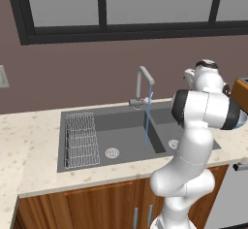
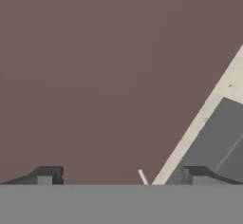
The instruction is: Rinse each bowl for a few seconds and place them down in the sink or on the counter.
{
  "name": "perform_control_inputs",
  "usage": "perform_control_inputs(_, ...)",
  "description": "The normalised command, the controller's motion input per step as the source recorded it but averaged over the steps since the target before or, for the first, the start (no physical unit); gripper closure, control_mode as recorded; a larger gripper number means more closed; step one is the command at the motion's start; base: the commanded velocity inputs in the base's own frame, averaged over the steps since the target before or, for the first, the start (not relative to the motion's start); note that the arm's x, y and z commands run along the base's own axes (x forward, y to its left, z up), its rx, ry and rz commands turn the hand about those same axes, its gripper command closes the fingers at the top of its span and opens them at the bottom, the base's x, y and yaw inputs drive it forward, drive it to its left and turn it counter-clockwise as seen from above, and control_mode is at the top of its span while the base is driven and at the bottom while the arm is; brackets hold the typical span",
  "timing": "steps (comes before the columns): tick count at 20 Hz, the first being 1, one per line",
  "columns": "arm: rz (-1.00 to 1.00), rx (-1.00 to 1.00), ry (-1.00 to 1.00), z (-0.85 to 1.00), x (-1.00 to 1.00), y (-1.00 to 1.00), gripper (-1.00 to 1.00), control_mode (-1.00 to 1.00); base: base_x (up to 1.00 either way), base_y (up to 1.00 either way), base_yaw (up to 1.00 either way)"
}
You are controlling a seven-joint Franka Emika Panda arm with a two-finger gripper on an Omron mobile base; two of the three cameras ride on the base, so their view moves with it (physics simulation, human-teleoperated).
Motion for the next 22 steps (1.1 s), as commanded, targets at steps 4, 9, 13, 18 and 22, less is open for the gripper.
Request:
perform_control_inputs(4,-0.11,0.06,0.14,0.11,-0.09,-0.11,-1.0,-1.0,0.0,0.0,0.0)
perform_control_inputs(9,-0.13,0.03,0.15,0.06,-0.02,-0.09,-1.0,-1.0,0.0,0.0,0.0)
perform_control_inputs(13,-0.12,0.02,0.15,0.09,-0.05,-0.14,-1.0,-1.0,0.0,0.0,0.0)
perform_control_inputs(18,-0.1,0.01,0.15,0.08,-0.11,-0.16,-1.0,-1.0,0.0,0.0,0.0)
perform_control_inputs(22,-0.1,0.01,0.17,0.08,-0.1,-0.18,-1.0,-1.0,0.0,0.0,0.0)
